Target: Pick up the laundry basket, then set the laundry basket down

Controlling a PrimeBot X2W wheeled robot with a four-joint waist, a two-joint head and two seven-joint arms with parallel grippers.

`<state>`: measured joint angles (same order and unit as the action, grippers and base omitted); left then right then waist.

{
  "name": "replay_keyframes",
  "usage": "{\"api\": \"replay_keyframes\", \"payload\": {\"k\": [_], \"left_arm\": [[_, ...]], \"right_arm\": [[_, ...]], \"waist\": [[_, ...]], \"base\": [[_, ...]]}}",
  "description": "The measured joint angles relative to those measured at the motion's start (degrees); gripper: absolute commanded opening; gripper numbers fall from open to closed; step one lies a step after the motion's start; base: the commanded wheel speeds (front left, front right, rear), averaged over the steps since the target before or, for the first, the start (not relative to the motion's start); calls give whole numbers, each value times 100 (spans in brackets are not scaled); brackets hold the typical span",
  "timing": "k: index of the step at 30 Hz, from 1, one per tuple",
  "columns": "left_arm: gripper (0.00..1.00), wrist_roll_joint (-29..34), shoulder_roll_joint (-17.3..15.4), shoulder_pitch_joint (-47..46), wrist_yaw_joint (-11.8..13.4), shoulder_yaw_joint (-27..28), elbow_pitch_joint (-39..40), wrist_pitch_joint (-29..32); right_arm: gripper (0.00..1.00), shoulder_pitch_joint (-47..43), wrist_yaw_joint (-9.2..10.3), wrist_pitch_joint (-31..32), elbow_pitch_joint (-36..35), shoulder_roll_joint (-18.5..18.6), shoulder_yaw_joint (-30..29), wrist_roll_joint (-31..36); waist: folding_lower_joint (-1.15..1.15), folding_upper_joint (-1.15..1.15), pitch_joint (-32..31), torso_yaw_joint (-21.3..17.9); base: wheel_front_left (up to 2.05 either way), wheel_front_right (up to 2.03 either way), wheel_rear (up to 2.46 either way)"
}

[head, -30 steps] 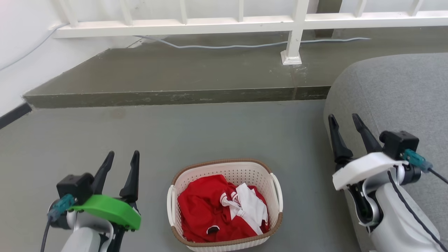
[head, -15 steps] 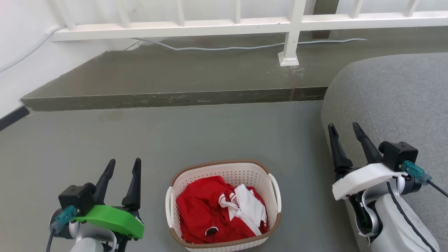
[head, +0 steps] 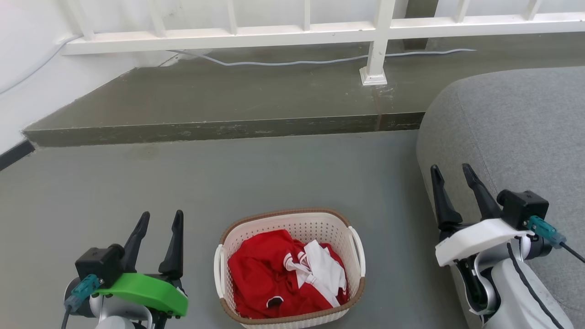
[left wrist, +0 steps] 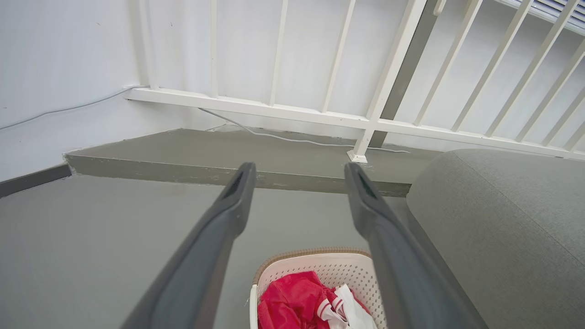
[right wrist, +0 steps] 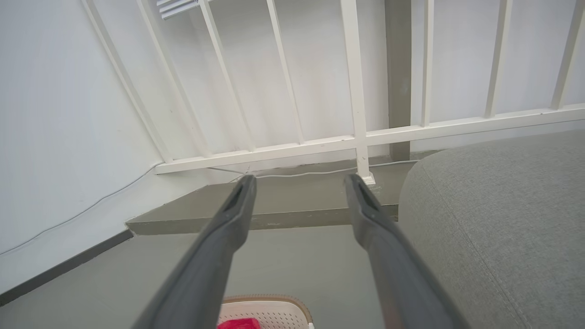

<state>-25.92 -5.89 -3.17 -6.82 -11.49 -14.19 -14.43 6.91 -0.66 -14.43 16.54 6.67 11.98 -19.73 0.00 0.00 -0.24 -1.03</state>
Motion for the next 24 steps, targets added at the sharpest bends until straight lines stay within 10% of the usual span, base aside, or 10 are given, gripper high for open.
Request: {"api": "replay_keyframes", "payload": {"k": [15, 16, 24], "left_arm": [[100, 192, 83, 34, -22, 54, 65, 0], [0, 192, 92, 36, -21, 47, 42, 2], [0, 102, 177, 220, -22, 11, -202, 37]], "right_arm": [[100, -49, -133, 0, -44, -93, -135, 164], [0, -55, -132, 1, -19, -100, -135, 162], [0, -326, -132, 48, 242, -186, -166, 62]], "waist": [[0, 0, 4, -10], [0, 0, 5, -10], [0, 0, 5, -7]], "base": [[0, 0, 0], [0, 0, 0], [0, 0, 0]]}}
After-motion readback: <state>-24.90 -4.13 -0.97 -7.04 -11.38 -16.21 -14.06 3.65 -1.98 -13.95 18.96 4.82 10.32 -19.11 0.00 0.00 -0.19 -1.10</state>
